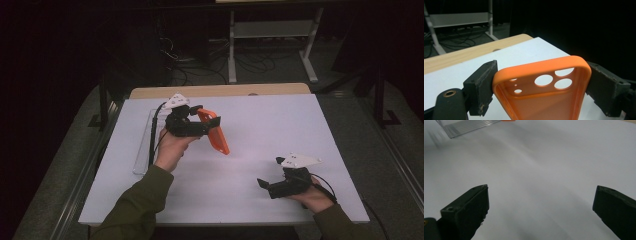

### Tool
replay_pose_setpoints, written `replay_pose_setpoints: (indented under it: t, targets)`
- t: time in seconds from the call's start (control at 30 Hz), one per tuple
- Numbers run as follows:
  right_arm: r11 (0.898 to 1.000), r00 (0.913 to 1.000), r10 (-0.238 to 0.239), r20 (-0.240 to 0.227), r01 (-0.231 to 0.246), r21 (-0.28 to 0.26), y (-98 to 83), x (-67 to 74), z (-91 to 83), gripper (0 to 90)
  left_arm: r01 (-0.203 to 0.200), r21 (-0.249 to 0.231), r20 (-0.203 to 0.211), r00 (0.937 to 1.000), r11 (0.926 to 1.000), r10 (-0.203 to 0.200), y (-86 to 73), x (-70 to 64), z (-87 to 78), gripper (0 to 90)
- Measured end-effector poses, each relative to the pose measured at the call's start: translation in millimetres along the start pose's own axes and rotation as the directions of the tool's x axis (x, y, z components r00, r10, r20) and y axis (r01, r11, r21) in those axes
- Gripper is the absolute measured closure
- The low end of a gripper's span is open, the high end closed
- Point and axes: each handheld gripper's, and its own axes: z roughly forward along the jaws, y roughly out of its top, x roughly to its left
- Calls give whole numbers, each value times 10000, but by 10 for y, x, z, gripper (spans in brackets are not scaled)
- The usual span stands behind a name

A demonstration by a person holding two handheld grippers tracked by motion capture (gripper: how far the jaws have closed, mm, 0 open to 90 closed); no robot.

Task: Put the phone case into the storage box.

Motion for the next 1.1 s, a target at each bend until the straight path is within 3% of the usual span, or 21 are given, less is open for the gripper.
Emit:
replay_pose_setpoints:
  t: [0.67,1.1]
  targets:
    - [9997,9999,-142,-39,143,173,11,27,17,0,-281,-136,-989,9947,9995,266,352,314,-198,157]
    - [9997,9999,-165,-51,166,183,8,28,27,0,-487,-156,-1971,9794,9987,447,509,524,-332,156]
